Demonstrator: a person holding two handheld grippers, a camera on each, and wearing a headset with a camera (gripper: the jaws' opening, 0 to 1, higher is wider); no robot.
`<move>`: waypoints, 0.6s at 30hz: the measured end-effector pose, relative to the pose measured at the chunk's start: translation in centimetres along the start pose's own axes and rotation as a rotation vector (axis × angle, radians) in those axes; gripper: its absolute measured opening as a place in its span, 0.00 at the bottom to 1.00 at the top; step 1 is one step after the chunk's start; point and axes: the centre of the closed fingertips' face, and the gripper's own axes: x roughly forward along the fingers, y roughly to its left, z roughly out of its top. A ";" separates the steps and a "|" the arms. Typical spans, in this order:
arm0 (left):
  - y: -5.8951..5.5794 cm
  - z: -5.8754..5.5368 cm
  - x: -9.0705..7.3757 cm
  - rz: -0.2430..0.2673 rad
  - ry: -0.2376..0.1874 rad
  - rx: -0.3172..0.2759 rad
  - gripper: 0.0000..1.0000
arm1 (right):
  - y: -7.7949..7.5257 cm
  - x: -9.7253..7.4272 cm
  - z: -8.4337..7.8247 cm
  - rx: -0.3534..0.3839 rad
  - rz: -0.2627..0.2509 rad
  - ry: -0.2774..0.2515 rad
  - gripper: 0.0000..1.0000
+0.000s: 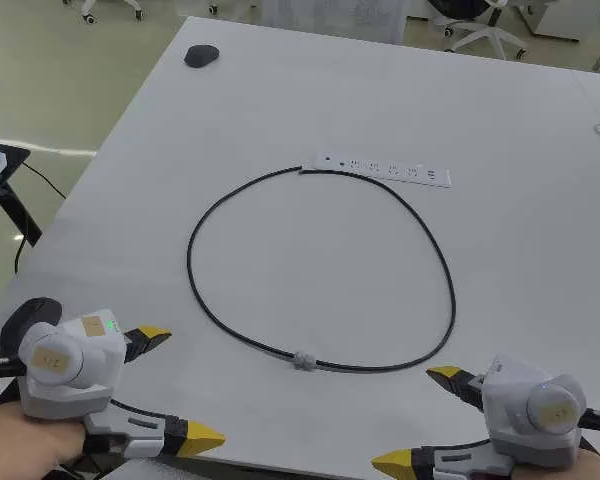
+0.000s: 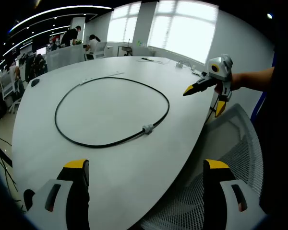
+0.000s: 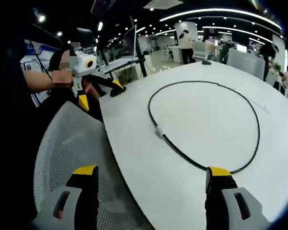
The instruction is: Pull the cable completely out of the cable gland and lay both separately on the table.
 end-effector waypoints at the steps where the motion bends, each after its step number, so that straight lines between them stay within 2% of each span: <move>1: 0.0 0.0 0.0 0.000 0.000 0.001 0.98 | 0.0 0.0 0.0 -0.001 0.000 0.001 0.92; 6: 0.2 0.2 0.0 0.004 -0.004 0.004 0.99 | 0.2 0.1 0.4 0.010 0.008 -0.011 0.92; 18: 0.4 0.5 -0.4 0.002 -0.026 -0.007 0.99 | 0.4 0.7 0.3 0.014 -0.003 -0.001 0.91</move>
